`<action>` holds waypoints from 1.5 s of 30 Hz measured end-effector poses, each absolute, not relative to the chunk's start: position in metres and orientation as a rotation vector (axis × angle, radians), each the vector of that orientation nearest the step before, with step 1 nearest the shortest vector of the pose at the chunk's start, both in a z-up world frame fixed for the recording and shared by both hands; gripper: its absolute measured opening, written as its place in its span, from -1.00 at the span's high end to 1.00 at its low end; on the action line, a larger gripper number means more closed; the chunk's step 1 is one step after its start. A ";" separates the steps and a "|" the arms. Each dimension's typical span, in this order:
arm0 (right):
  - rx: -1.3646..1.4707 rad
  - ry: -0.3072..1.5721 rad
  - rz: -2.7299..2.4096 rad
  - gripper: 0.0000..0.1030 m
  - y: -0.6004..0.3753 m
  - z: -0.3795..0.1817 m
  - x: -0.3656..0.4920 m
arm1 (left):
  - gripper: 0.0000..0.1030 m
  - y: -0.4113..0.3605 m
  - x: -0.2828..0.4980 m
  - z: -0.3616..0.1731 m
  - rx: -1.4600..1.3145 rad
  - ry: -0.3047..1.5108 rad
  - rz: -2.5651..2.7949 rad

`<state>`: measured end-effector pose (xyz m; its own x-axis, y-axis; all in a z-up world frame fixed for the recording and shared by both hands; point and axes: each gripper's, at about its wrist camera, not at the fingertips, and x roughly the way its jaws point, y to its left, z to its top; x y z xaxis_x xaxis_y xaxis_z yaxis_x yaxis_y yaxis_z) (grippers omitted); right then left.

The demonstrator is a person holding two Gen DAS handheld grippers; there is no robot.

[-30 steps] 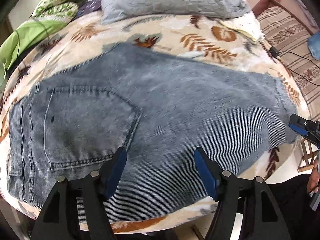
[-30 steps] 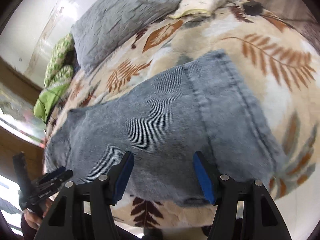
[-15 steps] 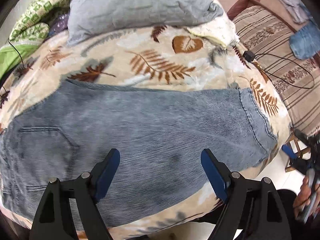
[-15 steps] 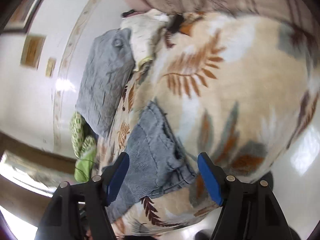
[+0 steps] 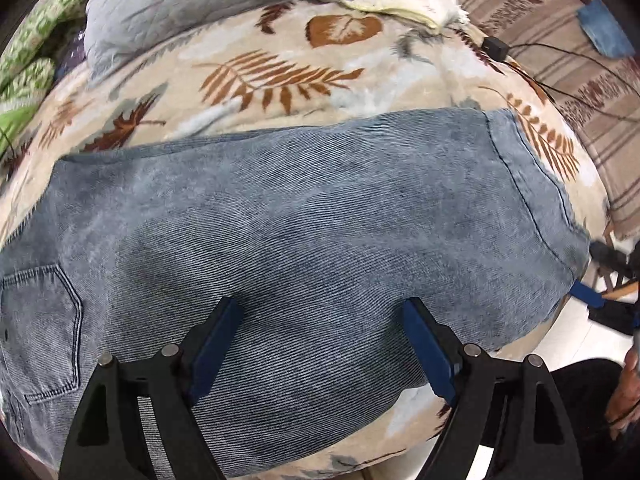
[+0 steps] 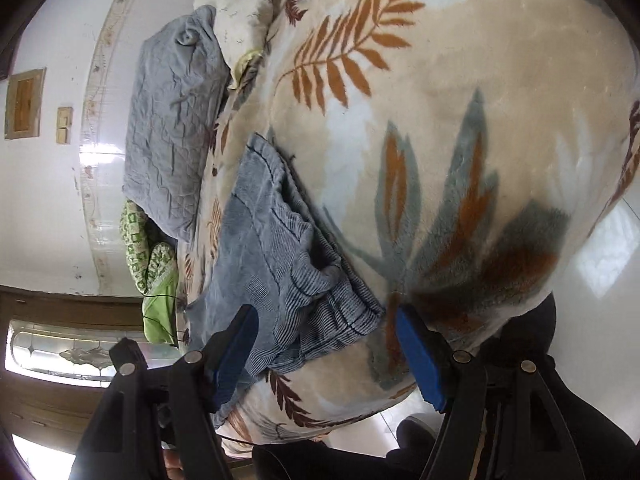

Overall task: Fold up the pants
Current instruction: 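Grasp the leg hem with the right gripper and lift it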

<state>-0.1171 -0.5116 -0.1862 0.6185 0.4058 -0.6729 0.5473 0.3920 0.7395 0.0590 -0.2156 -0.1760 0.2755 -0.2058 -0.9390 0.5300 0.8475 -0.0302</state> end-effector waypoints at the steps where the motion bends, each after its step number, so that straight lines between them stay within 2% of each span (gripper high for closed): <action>1: 1.221 0.950 -0.100 -0.48 -0.510 -0.186 -0.115 | -0.65 -0.217 0.058 -0.176 0.324 1.196 -0.511; 7: 1.289 0.890 -0.043 -0.41 -0.500 -0.189 -0.095 | -0.65 -0.216 0.056 -0.170 0.287 1.198 -0.557; 9: 1.325 0.853 -0.043 -0.12 -0.500 -0.191 -0.093 | -0.65 -0.217 0.054 -0.174 0.303 1.195 -0.559; 11: 1.322 0.834 -0.066 -0.02 -0.501 -0.190 -0.091 | -0.67 -0.217 0.048 -0.177 0.334 1.162 -0.561; 16: 1.261 0.871 -0.094 0.00 -0.495 -0.191 -0.074 | -0.72 -0.218 0.035 -0.174 0.367 1.146 -0.592; 17: 1.241 0.859 -0.102 0.07 -0.494 -0.187 -0.073 | -0.72 -0.214 0.037 -0.172 0.339 1.155 -0.598; 18: 1.224 0.852 -0.110 0.28 -0.493 -0.184 -0.072 | -0.72 -0.209 0.041 -0.169 0.309 1.163 -0.598; 19: 1.203 0.851 -0.113 0.36 -0.490 -0.181 -0.070 | -0.72 -0.202 0.045 -0.166 0.274 1.169 -0.590; 21: 1.156 0.845 -0.115 0.45 -0.485 -0.173 -0.065 | -0.72 -0.191 0.048 -0.160 0.224 1.170 -0.575; 26: 1.003 0.798 -0.093 0.50 -0.458 -0.145 -0.049 | -0.72 -0.158 0.053 -0.149 0.123 1.171 -0.541; 32: 0.822 0.799 0.001 0.50 -0.401 -0.119 -0.023 | -0.72 -0.131 0.068 -0.163 0.099 1.231 -0.460; 40: 0.764 0.923 0.233 0.50 -0.318 -0.129 0.015 | -0.72 -0.073 0.068 -0.144 -0.021 1.177 -0.414; 43: 0.807 1.026 0.281 0.32 -0.297 -0.144 0.031 | -0.72 -0.052 0.069 -0.141 -0.077 1.175 -0.389; 44: 0.821 1.065 0.296 0.05 -0.291 -0.148 0.035 | -0.72 -0.045 0.069 -0.141 -0.096 1.176 -0.385; 45: 0.841 1.094 0.325 -0.30 -0.286 -0.151 0.039 | -0.72 -0.042 0.069 -0.140 -0.111 1.175 -0.384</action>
